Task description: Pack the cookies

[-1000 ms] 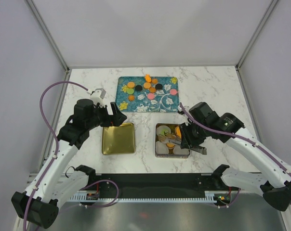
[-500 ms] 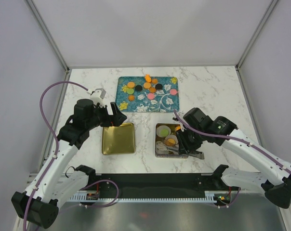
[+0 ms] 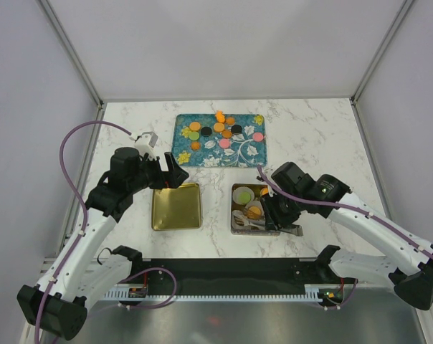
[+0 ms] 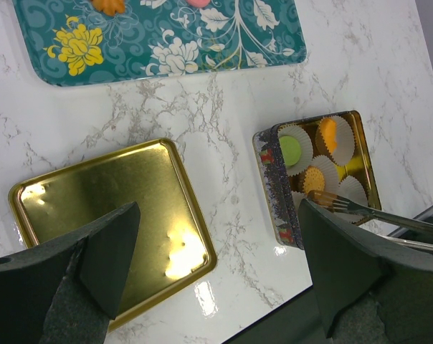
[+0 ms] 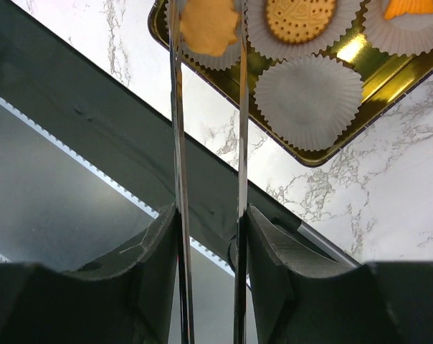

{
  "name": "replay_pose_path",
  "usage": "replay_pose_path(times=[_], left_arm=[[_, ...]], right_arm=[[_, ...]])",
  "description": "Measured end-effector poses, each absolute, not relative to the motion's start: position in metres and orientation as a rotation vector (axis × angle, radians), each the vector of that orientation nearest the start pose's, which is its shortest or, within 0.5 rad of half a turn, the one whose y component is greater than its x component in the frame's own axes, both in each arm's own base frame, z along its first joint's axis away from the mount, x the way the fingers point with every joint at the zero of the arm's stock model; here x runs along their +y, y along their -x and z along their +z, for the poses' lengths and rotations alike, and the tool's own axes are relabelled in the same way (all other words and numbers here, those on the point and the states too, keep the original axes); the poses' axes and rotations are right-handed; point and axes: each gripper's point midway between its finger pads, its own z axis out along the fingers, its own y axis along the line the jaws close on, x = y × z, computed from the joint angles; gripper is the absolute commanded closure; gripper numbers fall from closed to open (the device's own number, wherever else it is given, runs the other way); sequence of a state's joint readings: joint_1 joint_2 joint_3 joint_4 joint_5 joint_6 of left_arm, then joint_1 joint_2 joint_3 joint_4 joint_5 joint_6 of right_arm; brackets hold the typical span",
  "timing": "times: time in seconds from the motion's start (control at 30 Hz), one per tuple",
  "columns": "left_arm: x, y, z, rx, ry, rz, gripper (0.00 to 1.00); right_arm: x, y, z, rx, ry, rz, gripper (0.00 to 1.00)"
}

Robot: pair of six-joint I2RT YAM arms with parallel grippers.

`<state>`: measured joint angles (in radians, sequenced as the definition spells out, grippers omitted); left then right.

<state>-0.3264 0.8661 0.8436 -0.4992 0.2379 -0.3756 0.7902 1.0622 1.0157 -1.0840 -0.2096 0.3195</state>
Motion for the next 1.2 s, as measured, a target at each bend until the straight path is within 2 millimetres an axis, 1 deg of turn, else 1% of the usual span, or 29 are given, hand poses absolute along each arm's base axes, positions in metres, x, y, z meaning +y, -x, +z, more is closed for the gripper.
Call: replay_pose_path(times=[0.2,0.27,0.37,0.53,0.7,0.77,0.87,0.93,1.0,1.1,1.13,1.2], left_arm=[[-0.145,-0.252,0.215,2.146,-0.096,-0.667,0.00],[-0.145,-0.252,0.215,2.146,-0.095,-0.667,0.00],[-0.145,-0.252,0.215,2.146,-0.095,-0.667,0.00],[-0.145,-0.252,0.215,2.146,-0.095,-0.667,0.00],[-0.145,-0.252,0.215,2.146,-0.095,-0.667,0.00],[-0.145,-0.252,0.215,2.146,-0.095,-0.667,0.00],[-0.145,-0.252,0.215,2.146,-0.096,-0.667,0.00],[-0.145,-0.252,0.215,2.146,-0.096,-0.667,0.00],[-0.145,-0.252,0.216,2.145,-0.096,-0.667,0.00],[-0.145,-0.252,0.216,2.145,-0.096,-0.667,0.00],[-0.145,-0.252,0.216,2.145,-0.096,-0.667,0.00],[-0.145,-0.252,0.216,2.144,-0.096,-0.667,0.00]], right_arm=[[0.182,-0.111,0.156,2.724,0.721,0.583,0.51],[0.182,-0.111,0.156,2.724,0.721,0.584,0.47],[0.183,-0.112,0.156,2.719,0.719,0.587,0.46],[0.184,-0.113,0.157,2.711,0.718,0.592,0.46],[0.183,-0.114,0.158,2.709,0.712,0.582,0.57],[0.183,-0.118,0.165,2.699,0.705,0.567,0.57],[0.190,-0.131,0.187,2.648,0.693,0.563,0.57],[0.199,-0.144,0.204,2.599,0.682,0.564,0.57],[0.207,-0.159,0.215,2.559,0.670,0.545,0.55],[0.215,-0.185,0.218,2.531,0.649,0.466,0.51],[0.217,-0.194,0.218,2.525,0.641,0.438,0.50],[0.222,-0.219,0.211,2.528,0.613,0.359,0.47]])
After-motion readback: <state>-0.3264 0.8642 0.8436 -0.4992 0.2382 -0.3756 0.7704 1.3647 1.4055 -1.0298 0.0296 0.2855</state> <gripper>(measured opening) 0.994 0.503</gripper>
